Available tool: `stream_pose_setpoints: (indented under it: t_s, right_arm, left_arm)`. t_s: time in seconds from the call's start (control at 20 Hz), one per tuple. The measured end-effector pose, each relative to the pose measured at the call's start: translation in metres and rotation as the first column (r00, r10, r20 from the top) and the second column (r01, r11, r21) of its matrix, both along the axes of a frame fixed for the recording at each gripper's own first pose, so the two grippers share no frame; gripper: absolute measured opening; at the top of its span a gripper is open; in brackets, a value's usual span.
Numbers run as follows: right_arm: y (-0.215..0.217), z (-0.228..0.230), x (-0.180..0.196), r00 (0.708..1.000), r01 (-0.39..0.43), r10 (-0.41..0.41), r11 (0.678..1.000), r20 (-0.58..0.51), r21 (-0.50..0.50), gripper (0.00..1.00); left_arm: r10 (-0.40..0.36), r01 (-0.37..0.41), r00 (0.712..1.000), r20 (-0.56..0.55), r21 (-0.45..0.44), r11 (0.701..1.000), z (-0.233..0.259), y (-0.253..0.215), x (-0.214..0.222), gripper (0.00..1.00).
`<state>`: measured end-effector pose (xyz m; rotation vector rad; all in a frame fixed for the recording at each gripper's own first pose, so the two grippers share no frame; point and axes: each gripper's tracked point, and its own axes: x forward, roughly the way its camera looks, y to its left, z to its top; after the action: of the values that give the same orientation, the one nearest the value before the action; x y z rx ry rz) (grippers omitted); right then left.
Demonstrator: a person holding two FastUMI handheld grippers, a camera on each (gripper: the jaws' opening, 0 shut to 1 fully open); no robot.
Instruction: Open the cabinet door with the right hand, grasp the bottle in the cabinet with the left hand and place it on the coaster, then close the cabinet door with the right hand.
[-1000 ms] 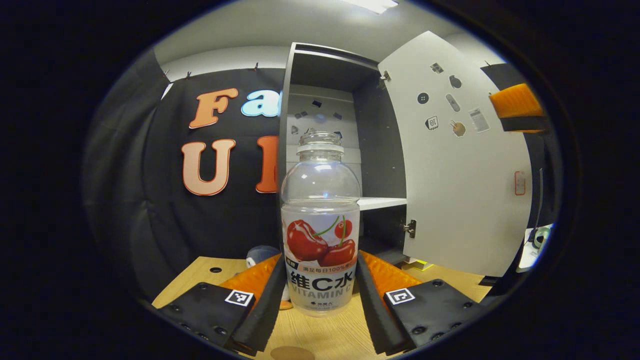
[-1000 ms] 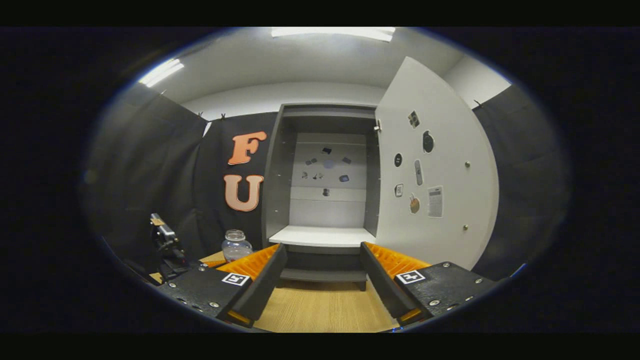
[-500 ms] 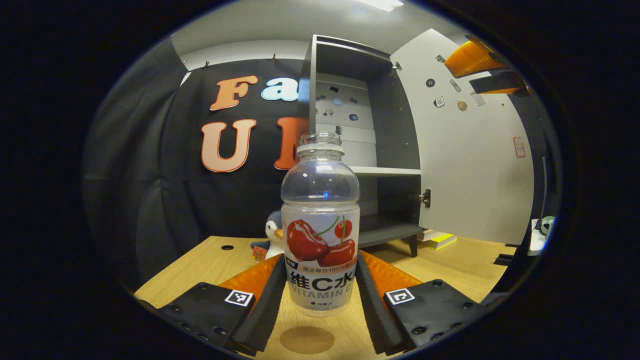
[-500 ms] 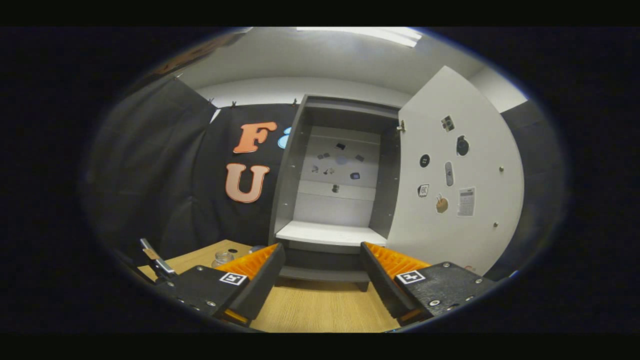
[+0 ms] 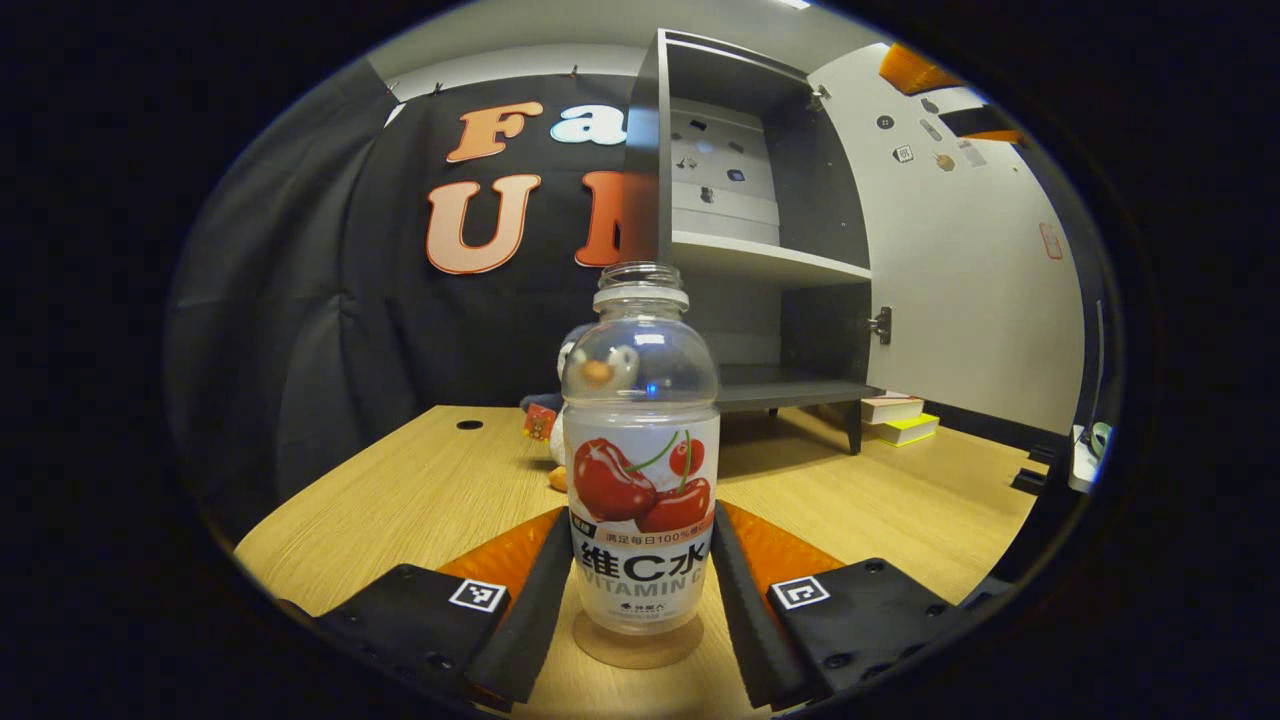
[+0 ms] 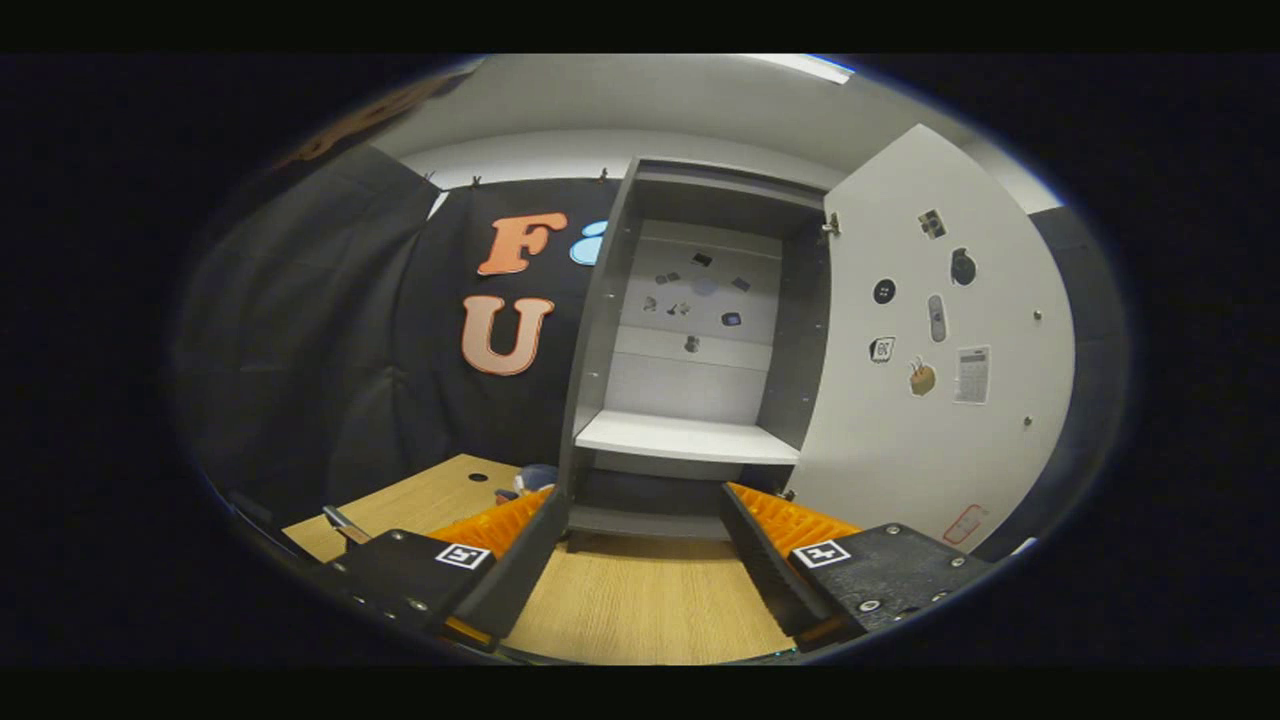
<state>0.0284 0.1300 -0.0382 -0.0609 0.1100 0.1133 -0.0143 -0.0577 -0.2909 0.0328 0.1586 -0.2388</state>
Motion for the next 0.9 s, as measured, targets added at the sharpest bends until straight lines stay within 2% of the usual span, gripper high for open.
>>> stream_pose_setpoints:
  t_s: [0.3,0.6,0.9]
  right_arm:
    - [0.004,-0.012,0.0,0.999,0.001,-0.001,1.0,-0.038,-0.005,0.96]
    - [0.004,-0.019,0.003,0.998,-0.003,0.004,1.0,-0.064,0.023,0.94]
    - [0.003,-0.026,0.006,0.996,-0.014,0.018,0.999,-0.087,0.047,0.94]
  left_arm:
    - [0.008,-0.007,0.998,-0.064,0.019,1.0,-0.031,0.001,0.007,0.82]
    - [0.009,-0.007,0.997,-0.074,0.033,0.999,-0.031,0.001,-0.001,0.82]
    - [0.016,-0.011,0.994,-0.105,0.048,0.999,-0.032,0.001,-0.008,0.85]
